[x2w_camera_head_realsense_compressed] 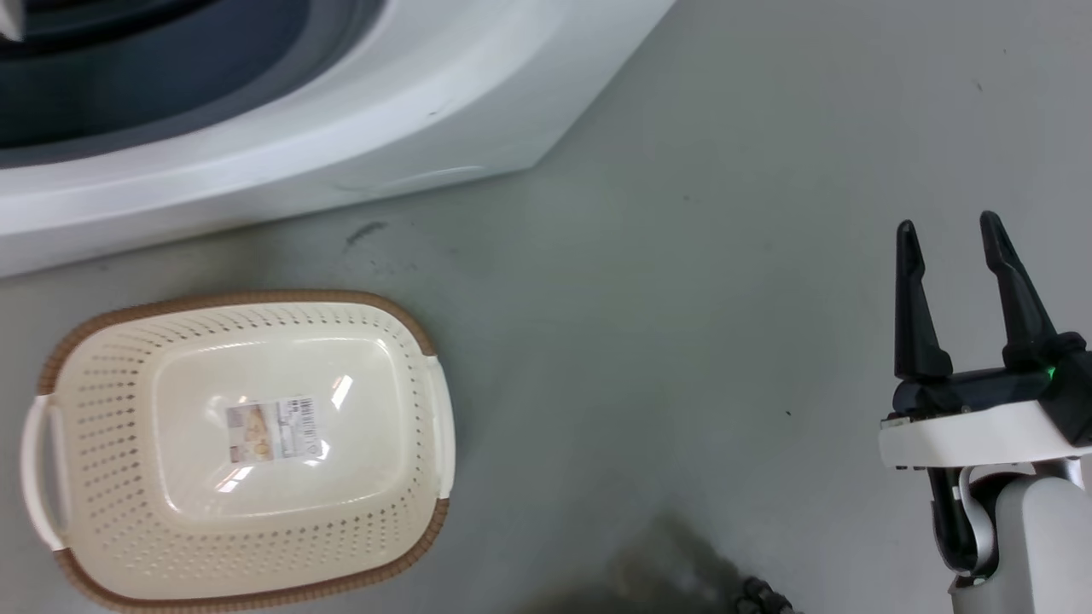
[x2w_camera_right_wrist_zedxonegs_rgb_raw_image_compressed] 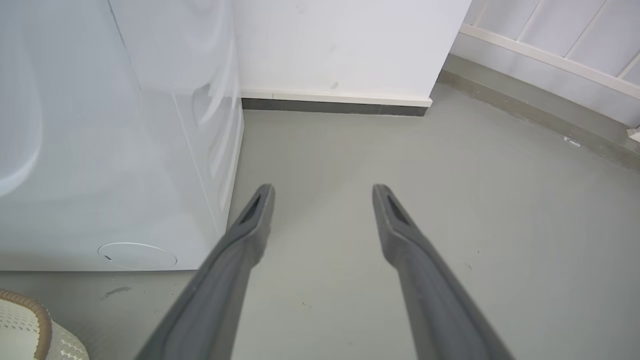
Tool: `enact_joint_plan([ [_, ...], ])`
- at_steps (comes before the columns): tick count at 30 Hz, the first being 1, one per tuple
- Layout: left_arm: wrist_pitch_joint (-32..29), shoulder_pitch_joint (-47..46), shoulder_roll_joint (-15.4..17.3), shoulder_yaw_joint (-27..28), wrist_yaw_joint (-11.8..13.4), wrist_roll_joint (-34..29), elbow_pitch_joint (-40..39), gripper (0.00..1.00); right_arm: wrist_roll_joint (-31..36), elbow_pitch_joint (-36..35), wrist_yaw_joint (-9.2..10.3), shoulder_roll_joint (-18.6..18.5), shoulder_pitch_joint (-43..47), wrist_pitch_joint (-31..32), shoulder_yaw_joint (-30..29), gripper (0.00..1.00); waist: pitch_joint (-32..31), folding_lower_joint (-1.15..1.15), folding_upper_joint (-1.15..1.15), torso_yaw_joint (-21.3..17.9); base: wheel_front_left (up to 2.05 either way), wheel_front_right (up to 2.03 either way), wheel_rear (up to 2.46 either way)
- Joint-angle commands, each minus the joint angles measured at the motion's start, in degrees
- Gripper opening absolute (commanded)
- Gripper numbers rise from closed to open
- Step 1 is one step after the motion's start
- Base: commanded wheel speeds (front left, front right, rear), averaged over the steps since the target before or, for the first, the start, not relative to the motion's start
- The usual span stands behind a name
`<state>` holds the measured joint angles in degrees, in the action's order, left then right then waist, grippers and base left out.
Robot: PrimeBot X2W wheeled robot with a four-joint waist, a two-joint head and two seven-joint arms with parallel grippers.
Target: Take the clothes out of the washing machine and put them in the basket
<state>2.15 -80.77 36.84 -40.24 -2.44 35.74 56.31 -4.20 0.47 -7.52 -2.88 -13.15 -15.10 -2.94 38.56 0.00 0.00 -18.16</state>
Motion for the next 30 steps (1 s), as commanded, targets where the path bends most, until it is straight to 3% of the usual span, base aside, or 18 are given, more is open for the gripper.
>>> enact_joint_plan([
  [1,3.9,2.5,-1.1,0.4,0.5,0.6,0.9,0.0,1.1,0.5,0.06,0.0,0.0,-0.1,-0.8,1.0,-4.3,0.0,0.0,3.2,0.0,0.0,0.0],
  [5,10.6,7.2,-4.1,0.8,0.8,1.4,2.3,0.0,2.5,1.0,0.06,0.0,0.6,-0.1,-2.4,1.0,-8.5,0.0,0.0,4.7,0.0,0.0,0.0],
  [10,13.1,13.2,-6.6,2.8,1.4,1.8,0.2,0.0,4.2,1.7,0.06,0.0,1.8,-0.1,-3.4,1.0,-13.6,0.0,0.0,6.6,0.0,0.0,0.0],
  [19,13.1,27.1,-7.9,11.4,4.9,-4.4,-17.1,0.0,5.6,2.6,0.06,0.0,4.1,-0.1,-3.8,1.0,-20.7,0.0,0.0,9.3,0.0,0.0,0.0],
  [30,13.1,43.6,-11.1,21.0,4.6,-12.2,-36.0,0.0,6.9,3.7,0.06,0.0,7.3,-0.1,-4.6,1.0,-27.5,0.0,0.0,13.3,0.0,0.0,0.0],
])
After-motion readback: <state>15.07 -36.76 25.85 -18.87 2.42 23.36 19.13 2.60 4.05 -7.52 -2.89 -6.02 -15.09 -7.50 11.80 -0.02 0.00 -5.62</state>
